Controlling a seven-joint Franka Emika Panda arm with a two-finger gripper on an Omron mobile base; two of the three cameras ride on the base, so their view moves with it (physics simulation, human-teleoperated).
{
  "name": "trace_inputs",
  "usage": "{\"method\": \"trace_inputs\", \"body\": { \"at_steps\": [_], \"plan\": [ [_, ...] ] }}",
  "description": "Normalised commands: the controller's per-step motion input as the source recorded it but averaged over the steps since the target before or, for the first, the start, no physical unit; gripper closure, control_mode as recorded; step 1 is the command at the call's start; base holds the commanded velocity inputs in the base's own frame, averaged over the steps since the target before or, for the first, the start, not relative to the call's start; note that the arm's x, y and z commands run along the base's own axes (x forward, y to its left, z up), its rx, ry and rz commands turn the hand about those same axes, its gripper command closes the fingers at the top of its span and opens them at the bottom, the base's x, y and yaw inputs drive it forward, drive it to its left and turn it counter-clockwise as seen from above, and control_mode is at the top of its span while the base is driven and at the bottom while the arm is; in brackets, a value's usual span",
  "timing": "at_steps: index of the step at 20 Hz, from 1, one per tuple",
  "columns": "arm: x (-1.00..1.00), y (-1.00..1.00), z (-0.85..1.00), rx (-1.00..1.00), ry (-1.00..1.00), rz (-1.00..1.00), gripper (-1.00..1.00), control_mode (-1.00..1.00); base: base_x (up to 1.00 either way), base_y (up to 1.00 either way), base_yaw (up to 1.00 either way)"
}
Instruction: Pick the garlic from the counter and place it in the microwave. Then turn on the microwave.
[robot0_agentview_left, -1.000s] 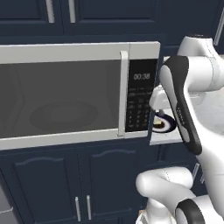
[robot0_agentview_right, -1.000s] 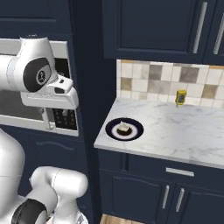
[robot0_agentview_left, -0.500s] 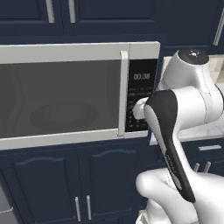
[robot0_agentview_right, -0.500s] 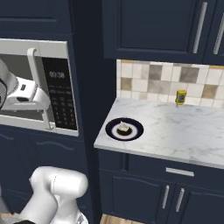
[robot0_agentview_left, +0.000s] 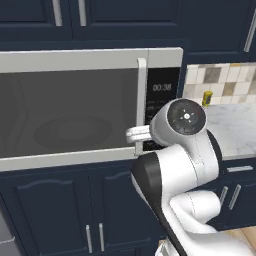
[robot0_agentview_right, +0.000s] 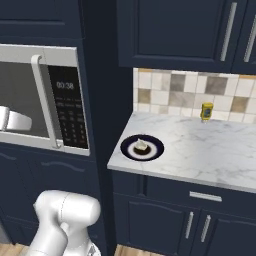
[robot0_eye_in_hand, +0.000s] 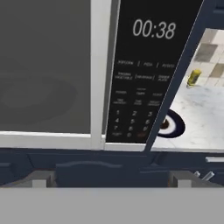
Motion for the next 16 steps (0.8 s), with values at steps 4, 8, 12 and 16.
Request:
{"method": "trace_inputs", "body": {
  "at_steps": [4,8,12,16],
  "plan": [
    [0.3,0.17,0.0,0.0,-0.06,-0.13,-1.0,-1.0,0.0,0.0,0.0],
    [0.33,0.0,0.0,0.0,0.0,-0.1,-1.0,-1.0,0.0,0.0,0.0],
    [0.38,0.0,0.0,0.0,0.0,-0.06,-1.0,-1.0,0.0,0.0,0.0],
    [0.4,0.0,0.0,0.0,0.0,-0.01,-1.0,-1.0,0.0,0.0,0.0]
  ]
}}
